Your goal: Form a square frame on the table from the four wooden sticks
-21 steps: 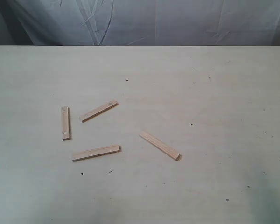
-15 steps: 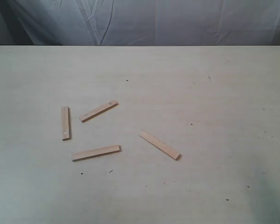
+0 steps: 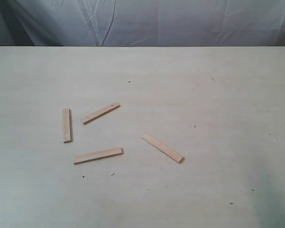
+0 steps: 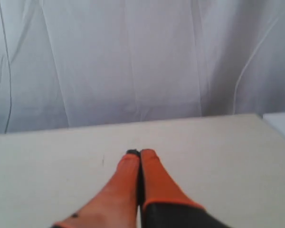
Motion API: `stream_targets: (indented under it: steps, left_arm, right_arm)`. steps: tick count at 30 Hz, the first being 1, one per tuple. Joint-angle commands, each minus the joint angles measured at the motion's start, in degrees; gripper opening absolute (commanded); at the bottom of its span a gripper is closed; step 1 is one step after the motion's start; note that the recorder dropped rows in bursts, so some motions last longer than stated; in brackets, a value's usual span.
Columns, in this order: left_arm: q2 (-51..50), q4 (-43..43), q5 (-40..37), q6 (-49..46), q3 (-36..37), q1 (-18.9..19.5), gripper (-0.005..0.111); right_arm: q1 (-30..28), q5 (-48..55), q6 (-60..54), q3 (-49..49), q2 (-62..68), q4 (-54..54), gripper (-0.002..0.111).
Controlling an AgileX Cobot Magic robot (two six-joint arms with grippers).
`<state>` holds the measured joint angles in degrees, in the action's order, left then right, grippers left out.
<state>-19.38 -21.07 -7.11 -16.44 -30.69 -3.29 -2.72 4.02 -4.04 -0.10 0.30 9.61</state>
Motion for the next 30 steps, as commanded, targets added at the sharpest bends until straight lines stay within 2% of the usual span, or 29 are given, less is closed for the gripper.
stream_targets:
  steps: [1,3,5,10,14,18,23,26,30]
  left_arm:
    - [-21.03,6.86,-21.90,3.19,-13.14,-0.25,0.000]
    - [-31.97,12.72,-28.97,7.73,-17.67,-0.25,0.000]
    - [-39.46,17.45,-31.44,11.71,-18.93,-0.25,0.000]
    - [-52.82,20.34,-29.81,15.91,-18.93,-0.25,0.000]
    - [-58.71,19.27,-23.10,18.65,-18.93,-0.25,0.000]
    - [-63.66,20.59,-18.72,18.91,-18.93,0.65,0.000]
    - [-67.90,17.21,-16.68,19.04,-18.93,7.60,0.000]
    - [-69.71,13.71,-16.89,18.88,-18.93,11.89,0.000]
    - [-71.25,11.81,-16.36,17.41,-18.93,12.93,0.000]
  right_arm:
    - [-0.15,-9.57,-0.22,0.10,-0.30,-0.09,-0.001]
    - [-0.15,-11.44,-0.22,0.10,-0.30,-0.09,-0.001]
    - [-0.15,-12.01,-0.22,0.10,-0.30,0.03,-0.001]
    - [-0.15,-14.72,3.10,0.10,-0.30,10.34,-0.001]
    - [-0.15,-1.27,3.27,-5.21,5.79,11.80,-0.001]
    - [0.83,9.55,-2.43,-17.15,24.55,11.66,-0.001]
    - [5.37,24.41,-17.59,-38.68,53.42,16.86,-0.001]
    - [10.32,32.55,-25.40,-52.34,72.57,21.73,-0.001]
    - [18.36,42.57,-26.19,-71.66,94.45,22.48,-0.001]
